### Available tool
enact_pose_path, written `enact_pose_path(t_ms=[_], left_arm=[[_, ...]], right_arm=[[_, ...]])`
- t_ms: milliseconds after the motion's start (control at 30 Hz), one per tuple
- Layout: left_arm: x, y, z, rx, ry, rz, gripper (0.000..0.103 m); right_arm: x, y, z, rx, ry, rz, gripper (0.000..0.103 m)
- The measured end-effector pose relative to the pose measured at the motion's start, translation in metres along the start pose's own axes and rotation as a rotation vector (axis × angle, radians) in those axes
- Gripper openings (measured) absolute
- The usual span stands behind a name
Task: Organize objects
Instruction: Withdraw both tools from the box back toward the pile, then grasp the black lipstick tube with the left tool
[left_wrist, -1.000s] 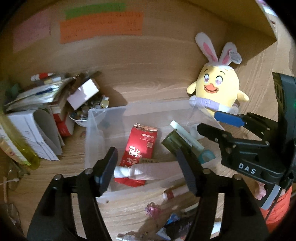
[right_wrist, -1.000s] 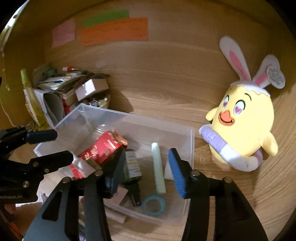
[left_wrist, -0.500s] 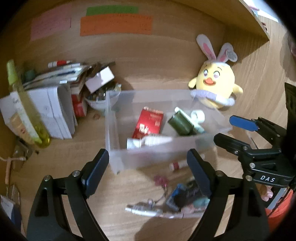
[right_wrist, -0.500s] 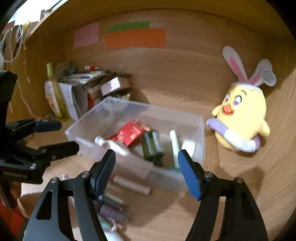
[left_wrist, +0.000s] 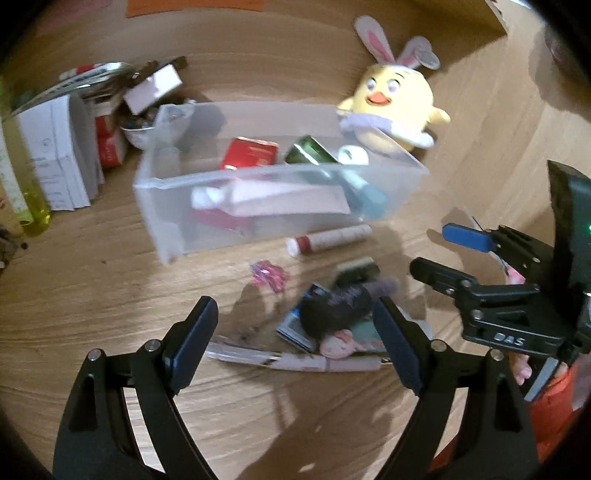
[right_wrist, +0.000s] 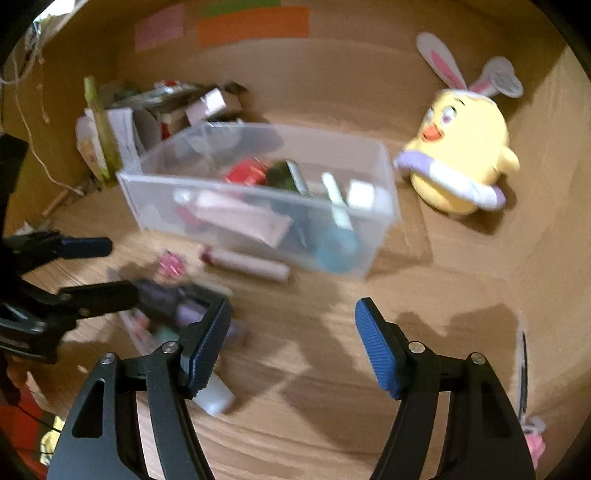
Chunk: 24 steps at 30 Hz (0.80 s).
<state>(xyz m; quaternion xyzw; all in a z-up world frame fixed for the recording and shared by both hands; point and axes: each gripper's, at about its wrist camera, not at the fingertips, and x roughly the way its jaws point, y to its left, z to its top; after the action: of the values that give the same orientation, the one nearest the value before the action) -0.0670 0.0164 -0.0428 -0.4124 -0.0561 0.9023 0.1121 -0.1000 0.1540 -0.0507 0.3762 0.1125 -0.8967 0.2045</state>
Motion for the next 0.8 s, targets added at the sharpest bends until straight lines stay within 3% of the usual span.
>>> enact_pose_path(t_ms=[133,300,433,500,567,800], left_arm=[[0.009,-0.008,-0.004,0.023,0.021,-0.027,0.083],[0.021,-0.010,-0.005,0.018,0.059,-0.061,0.065],[0.021,-0.007,-0.006,0.004,0.057,-0.096,0.060],[0.021,-0.007,-0.007,0.011,0.060,-0.104,0.050],[0.020,-0.008,-0.008,0.020,0.061,-0.107,0.046],[0.015,-0.005,-0.006,0.002,0.041,-0.115,0.045]], right_arm=[[0.010,-0.006,-0.011,-0.002,0.055,-0.021,0.067],[0.016,0.000,-0.012,-0.013,0.077,0.010,0.066],[0.017,0.008,-0.010,-0.029,0.075,0.051,0.066],[0.016,0.013,-0.009,-0.036,0.073,0.061,0.066],[0.017,0.017,-0.007,-0.042,0.073,0.071,0.066],[0.020,0.028,-0.004,-0.068,0.081,0.085,0.066]])
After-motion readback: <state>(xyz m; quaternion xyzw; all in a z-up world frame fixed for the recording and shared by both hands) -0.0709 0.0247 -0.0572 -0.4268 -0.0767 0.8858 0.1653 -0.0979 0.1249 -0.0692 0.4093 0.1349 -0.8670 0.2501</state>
